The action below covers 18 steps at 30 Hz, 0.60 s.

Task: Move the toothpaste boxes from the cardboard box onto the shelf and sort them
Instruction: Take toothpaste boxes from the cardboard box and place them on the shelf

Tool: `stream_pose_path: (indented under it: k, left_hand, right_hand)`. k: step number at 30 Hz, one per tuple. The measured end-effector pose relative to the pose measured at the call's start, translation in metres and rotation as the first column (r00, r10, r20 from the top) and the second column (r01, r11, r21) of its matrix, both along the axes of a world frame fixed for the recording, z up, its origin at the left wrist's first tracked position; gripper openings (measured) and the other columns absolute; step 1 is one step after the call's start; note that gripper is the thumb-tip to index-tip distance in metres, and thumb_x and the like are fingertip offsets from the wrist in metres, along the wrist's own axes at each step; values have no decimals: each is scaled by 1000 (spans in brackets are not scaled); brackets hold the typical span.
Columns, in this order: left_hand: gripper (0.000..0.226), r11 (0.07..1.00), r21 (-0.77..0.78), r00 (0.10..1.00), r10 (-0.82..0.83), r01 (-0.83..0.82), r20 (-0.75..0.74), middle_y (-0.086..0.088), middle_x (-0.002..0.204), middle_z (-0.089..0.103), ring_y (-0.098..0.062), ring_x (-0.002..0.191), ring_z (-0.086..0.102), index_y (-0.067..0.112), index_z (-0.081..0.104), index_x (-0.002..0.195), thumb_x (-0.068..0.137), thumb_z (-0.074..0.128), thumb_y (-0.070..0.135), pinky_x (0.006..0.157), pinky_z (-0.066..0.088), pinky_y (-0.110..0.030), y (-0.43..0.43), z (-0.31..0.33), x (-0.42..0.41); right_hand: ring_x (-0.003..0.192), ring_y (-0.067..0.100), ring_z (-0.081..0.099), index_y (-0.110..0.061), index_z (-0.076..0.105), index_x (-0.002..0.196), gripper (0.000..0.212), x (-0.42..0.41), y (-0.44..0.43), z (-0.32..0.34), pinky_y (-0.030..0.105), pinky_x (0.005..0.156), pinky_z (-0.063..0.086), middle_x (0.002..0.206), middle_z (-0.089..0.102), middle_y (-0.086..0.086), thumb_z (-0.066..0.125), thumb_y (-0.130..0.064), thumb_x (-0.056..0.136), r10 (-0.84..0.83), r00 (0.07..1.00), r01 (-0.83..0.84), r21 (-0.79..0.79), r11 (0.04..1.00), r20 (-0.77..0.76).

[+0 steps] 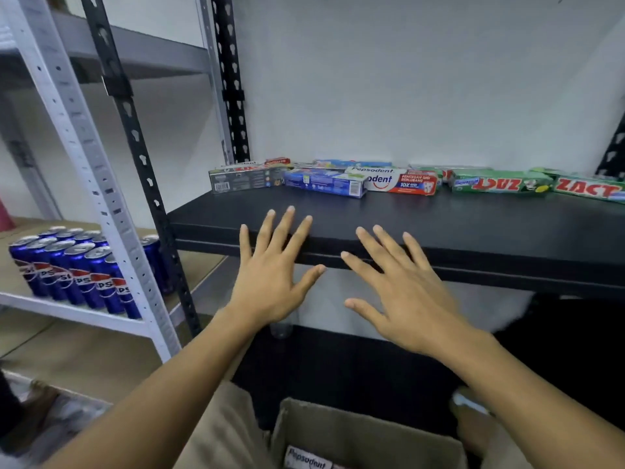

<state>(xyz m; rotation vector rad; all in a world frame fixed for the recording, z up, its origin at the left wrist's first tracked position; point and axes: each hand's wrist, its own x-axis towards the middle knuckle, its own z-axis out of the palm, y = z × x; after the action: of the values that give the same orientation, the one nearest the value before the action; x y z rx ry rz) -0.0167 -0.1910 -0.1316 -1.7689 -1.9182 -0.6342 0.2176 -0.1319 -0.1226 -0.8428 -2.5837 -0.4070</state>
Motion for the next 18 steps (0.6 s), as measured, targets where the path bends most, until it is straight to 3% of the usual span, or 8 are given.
stream_pose_path:
  k: [2,4,9,13,18]
  left_hand:
    - [80,999,30,999,-42,41,22,3,166,-15,-26,152,-18,33,1,159,95,38,65,119,-3,-60,-10,-22,10]
    - [79,997,13,996,-82,82,31,-2,165,-19,-28,151,-19,32,6,159,96,44,59,119,0,-60,-19,-48,20]
    - [77,949,-277,986,-122,150,115,1,165,-19,-23,152,-15,35,2,158,97,42,59,121,-1,-57,-28,-139,33]
    - [78,794,-567,971,-115,218,211,4,166,-10,-19,153,-5,38,3,157,96,48,53,123,4,-53,-33,-218,43]
    - [74,545,-798,959,-40,256,280,4,165,10,-29,148,23,38,11,156,95,50,52,121,18,-46,-49,-311,54]
  right_hand:
    - [153,20,-11,-35,15,156,66,11,-8,-31,52,123,6,167,-4,0,30,-64,98,23,999,-23,1,1000,-29]
    - [153,16,-10,-36,13,157,65,21,-15,-68,47,125,4,167,-3,-2,32,-60,100,30,999,-35,-119,992,-36]
    - [154,17,0,-37,5,157,69,41,-19,-174,39,123,1,167,4,-2,36,-58,100,-30,988,93,-436,895,148]
    - [153,19,6,-39,4,157,72,67,-19,-253,40,123,12,167,6,-2,44,-54,99,-73,959,238,-638,733,273]
    - [144,25,32,-32,9,158,73,97,-29,-331,37,111,35,160,27,1,51,-41,99,-138,915,391,-748,537,379]
